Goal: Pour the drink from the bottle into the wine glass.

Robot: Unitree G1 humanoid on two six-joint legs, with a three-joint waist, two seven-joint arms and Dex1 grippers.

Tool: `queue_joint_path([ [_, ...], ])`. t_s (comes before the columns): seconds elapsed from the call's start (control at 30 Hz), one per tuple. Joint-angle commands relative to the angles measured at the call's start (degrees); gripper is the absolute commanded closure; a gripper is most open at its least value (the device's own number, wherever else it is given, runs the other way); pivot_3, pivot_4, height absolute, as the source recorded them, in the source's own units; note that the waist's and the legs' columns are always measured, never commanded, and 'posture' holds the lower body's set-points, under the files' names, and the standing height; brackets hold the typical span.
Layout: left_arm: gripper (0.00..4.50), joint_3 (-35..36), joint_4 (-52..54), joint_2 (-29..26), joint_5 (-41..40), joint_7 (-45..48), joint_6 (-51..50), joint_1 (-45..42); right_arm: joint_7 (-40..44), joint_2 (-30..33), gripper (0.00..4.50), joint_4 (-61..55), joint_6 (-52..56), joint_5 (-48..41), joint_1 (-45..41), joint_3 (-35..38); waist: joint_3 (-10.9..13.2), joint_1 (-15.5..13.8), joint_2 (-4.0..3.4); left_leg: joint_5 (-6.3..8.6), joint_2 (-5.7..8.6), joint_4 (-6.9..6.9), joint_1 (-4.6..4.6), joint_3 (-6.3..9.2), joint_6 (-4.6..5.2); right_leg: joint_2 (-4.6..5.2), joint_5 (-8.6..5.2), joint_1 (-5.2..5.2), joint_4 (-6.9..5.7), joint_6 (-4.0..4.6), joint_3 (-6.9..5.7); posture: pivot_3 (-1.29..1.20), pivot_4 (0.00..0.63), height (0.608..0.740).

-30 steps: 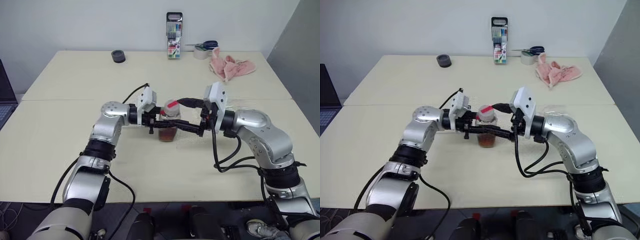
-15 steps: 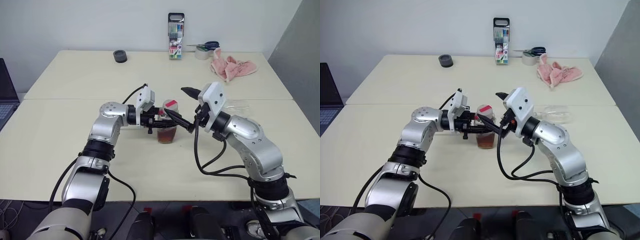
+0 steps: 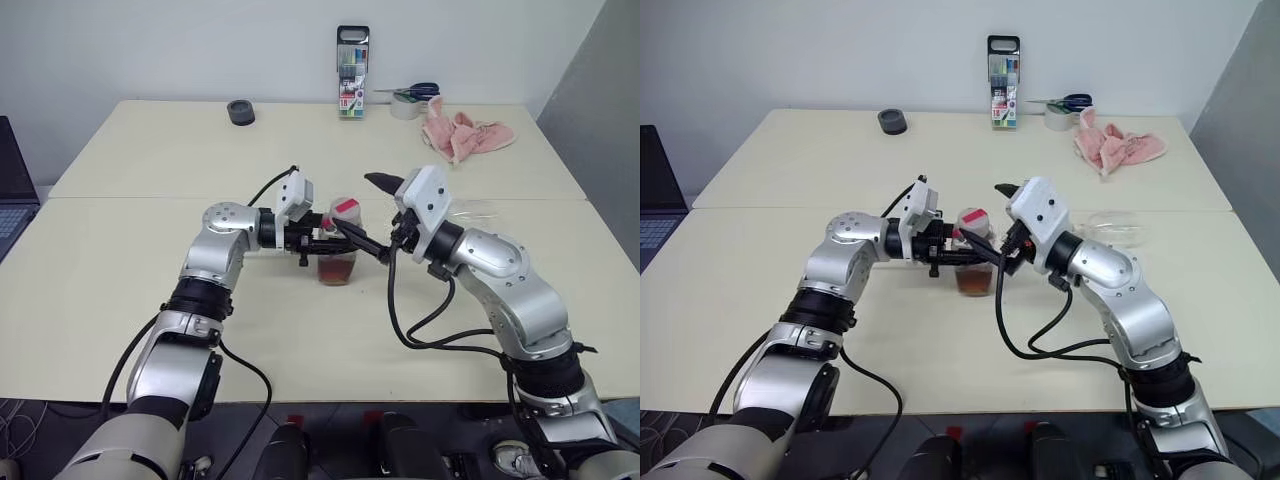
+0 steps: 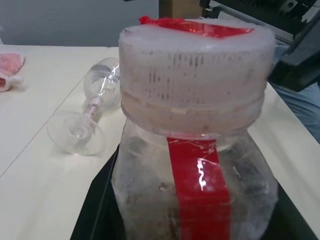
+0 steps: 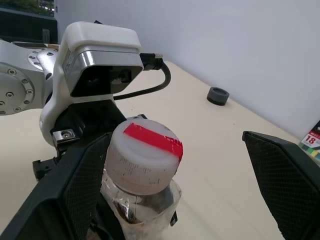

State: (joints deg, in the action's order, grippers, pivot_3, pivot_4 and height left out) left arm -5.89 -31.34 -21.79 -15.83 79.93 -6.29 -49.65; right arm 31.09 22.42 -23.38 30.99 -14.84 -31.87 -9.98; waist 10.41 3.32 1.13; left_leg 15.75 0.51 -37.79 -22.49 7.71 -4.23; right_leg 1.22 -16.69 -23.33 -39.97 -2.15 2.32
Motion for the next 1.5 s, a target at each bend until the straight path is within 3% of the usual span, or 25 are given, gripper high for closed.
queue_joint_path([
  [0.03, 2.81, 1.57, 1.95, -0.16, -1.12, 0.05, 3.15, -0.66, -0.84, 1.15, 0.00, -1.78, 1.38, -0.88, 0.53, 4.16, 0.00, -0.01, 0.00, 0.00, -0.01, 0.00, 0.00, 0.00, 0.00, 0.00, 0.00, 0.00, 0.00, 0.00, 0.00, 0.00, 0.150, 0.740],
  [0.47, 2.81, 3.32, -2.25, 0.55, -1.23, -1.49, 9.23, -0.19, 1.36, 1.75, 0.00, -7.69, 6.31, -6.72, 0.48, 3.67, 0.00, -0.02, 0.00, 0.01, 0.00, 0.00, -0.01, 0.00, 0.01, 0.00, 0.00, 0.00, 0.00, 0.00, 0.00, 0.00, 0.150, 0.740],
  [0.8, 2.81, 2.84, -1.59, 0.59, -1.53, -0.23, 7.59, -0.07, -3.75, -2.82, 0.00, -2.30, 2.37, 1.03, -2.62, -1.51, 0.00, 0.04, 0.00, 0.00, 0.02, -0.02, -0.01, 0.00, 0.00, 0.01, 0.00, 0.00, 0.00, 0.00, -0.01, 0.00, 0.150, 0.740],
  [1.17, 2.81, 2.57, 1.15, 0.47, -1.46, -0.22, 5.68, 0.57, -4.15, -3.35, 0.00, -0.03, 1.16, 3.12, -2.59, -0.10, 0.00, 0.05, 0.00, 0.00, 0.01, -0.01, -0.01, 0.01, 0.00, 0.01, 0.00, -0.01, 0.00, 0.00, -0.01, 0.00, 0.150, 0.740],
  [1.5, 2.82, 2.71, 1.01, -0.01, -1.27, -0.10, 6.61, 1.15, -4.25, 0.32, 0.00, -3.06, 3.92, 0.12, 0.67, 4.27, 0.00, 0.03, 0.00, 0.01, 0.01, -0.01, -0.01, 0.00, 0.01, 0.00, 0.00, -0.01, 0.00, 0.00, -0.01, 0.00, 0.150, 0.740],
])
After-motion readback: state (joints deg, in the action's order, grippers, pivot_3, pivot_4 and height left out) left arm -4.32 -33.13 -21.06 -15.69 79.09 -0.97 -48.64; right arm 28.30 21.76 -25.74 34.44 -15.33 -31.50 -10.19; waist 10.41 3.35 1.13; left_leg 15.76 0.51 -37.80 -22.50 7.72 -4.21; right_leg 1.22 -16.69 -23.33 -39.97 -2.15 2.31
